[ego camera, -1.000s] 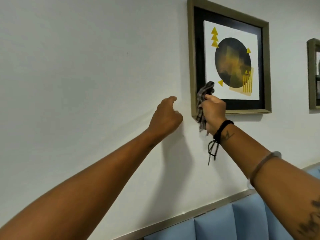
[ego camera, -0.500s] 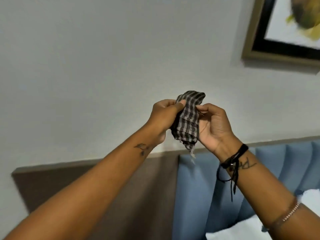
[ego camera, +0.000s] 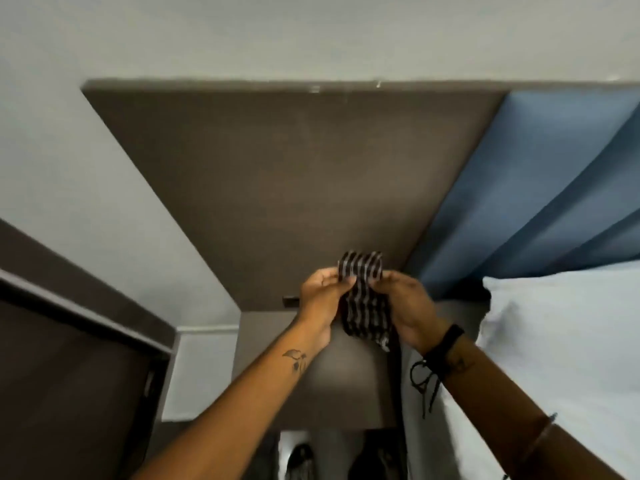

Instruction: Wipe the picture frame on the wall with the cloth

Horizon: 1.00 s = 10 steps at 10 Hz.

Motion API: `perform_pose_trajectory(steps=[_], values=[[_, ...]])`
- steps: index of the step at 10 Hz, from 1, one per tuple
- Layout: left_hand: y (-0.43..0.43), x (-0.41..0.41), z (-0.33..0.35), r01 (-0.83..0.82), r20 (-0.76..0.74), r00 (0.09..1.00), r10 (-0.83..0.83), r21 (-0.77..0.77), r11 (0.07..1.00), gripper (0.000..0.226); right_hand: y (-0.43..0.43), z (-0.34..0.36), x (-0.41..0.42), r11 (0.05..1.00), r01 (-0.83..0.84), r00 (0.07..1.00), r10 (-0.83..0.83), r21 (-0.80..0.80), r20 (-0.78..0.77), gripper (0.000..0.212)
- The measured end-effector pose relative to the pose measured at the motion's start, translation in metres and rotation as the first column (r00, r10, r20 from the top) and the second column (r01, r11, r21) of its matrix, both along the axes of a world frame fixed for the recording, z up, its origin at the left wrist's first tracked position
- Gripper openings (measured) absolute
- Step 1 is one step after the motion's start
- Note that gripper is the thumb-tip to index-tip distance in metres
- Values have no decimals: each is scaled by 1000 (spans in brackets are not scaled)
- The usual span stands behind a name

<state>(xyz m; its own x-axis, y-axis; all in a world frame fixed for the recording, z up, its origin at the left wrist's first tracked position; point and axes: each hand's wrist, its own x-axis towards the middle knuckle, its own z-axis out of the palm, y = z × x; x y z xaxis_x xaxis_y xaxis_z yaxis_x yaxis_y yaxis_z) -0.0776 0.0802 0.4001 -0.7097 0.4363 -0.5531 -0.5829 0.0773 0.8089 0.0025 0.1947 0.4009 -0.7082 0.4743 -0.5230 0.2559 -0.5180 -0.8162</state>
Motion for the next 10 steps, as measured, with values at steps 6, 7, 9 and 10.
perform_pose_trajectory(steps=[6, 7, 9, 10], values=[[-20, 62, -482, 181, 270, 959, -83, -362, 914, 36, -15, -487, 41, 915, -397, 583, 309, -69, 751, 49], [-18, 63, -516, 259, 235, 956, -177, -388, 884, 35, -13, -529, 43, 934, -357, 583, 251, -34, 773, 39], [-12, 61, -509, 219, 127, 976, -179, -485, 847, 19, -17, -519, 35, 615, -788, 284, 320, 30, 904, 57], [-11, 50, -470, 236, 87, 970, -226, -546, 804, 27, -10, -481, 26, 587, -807, 301, 321, 60, 898, 66]])
